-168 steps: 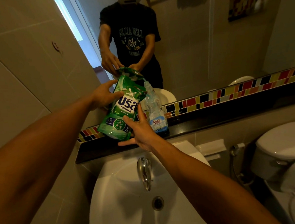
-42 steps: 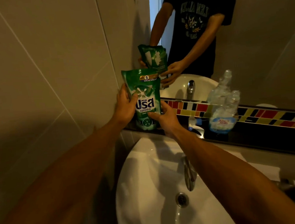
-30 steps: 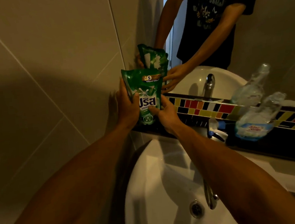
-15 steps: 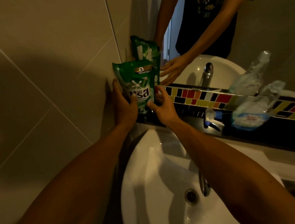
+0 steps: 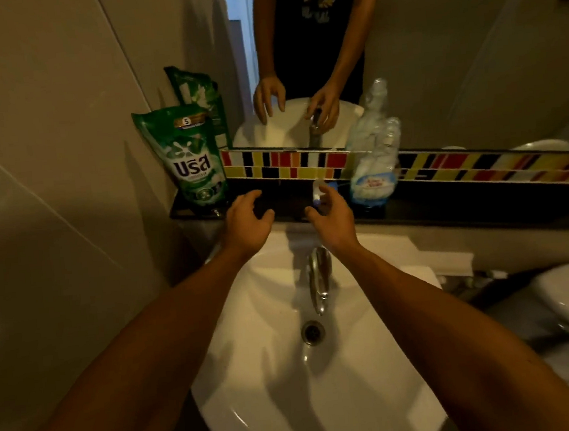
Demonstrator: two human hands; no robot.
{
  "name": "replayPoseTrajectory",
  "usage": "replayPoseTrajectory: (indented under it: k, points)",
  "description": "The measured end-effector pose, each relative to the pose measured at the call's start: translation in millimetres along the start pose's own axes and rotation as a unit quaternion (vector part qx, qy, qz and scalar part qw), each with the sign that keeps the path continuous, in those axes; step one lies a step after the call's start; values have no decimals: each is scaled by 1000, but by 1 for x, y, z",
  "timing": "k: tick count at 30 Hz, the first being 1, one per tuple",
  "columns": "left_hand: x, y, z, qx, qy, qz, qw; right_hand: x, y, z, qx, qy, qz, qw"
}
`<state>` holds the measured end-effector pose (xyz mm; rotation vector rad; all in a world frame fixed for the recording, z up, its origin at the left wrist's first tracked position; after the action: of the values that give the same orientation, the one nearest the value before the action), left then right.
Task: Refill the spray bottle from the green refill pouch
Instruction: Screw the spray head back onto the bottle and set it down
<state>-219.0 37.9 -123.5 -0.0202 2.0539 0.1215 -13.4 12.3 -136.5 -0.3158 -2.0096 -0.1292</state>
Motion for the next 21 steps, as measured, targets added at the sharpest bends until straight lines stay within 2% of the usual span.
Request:
replayPoseTrajectory:
  k: [6,9,16,21]
  points:
    - [-31,-9,50,45,6,8,999,-32,-7,-81,-79,16,27,996]
    - [-40,-4,68,53,9,-1,999,-35,-3,-113,-104,31,12,994]
    - [-60,17,104,55,13,-15,998,-13,34,-158,-113,1,-46,992]
    - [-53,43,130,52,15,-41,998,-1,65,-162,-62,-3,-72,995]
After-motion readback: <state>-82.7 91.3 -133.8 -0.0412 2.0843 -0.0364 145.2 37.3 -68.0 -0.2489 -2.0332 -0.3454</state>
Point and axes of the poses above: each hand's wrist, its own y-axis towards the middle knuckle, its own z-axis out of the palm, x = y × z, the point moved 8 cm from there along y, towards the middle knuckle, and after that the axes turned 10 degrees about -y, right-handed, at the moved point
